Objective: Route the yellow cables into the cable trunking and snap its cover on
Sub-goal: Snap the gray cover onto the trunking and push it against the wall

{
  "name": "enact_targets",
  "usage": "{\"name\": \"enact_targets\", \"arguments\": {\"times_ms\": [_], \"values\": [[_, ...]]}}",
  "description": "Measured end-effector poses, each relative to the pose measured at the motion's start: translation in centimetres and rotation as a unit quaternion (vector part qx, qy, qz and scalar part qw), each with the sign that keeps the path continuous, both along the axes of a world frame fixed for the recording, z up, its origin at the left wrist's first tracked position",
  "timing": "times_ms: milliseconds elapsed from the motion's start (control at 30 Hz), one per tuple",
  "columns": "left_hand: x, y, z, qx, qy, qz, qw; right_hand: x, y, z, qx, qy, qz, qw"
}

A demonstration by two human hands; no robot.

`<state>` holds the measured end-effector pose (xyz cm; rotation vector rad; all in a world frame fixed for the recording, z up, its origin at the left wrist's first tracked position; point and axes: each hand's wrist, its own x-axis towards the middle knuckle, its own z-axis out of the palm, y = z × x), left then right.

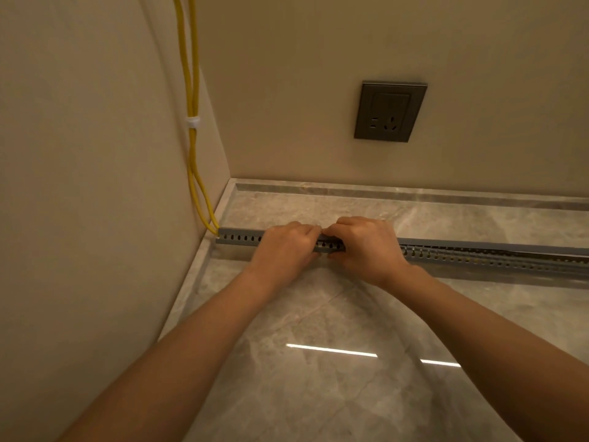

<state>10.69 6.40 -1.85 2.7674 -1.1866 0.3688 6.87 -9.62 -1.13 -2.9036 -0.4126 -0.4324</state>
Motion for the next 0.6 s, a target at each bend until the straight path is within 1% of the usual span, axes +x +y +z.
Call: {"name": "enact_targets", "arguments": {"times_ms": [100, 300, 500, 600], "values": [[0.2, 0.0, -0.1, -0.014, 0.013, -0.006, 1.000, 0.1, -0.1, 0.0, 0.020, -0.007, -0.003, 1.000], [0.4, 0.0, 0.1, 0.011, 0.010, -0.030, 0.999, 0.0, -0.2, -0.2, 0.021, 0.002, 0.004, 1.000], [0.5, -0.1, 0.3, 0.065, -0.017, -0.034, 0.997, -0.4, -1.3, 0.1, -0.005, 0.021, 0.025, 0.999], [0.7, 0.0, 0.3, 0.082, -0.019, -0.028, 0.996, -1.1, -2.5, 0.1, -0.043, 0.025, 0.012, 0.999]]}}
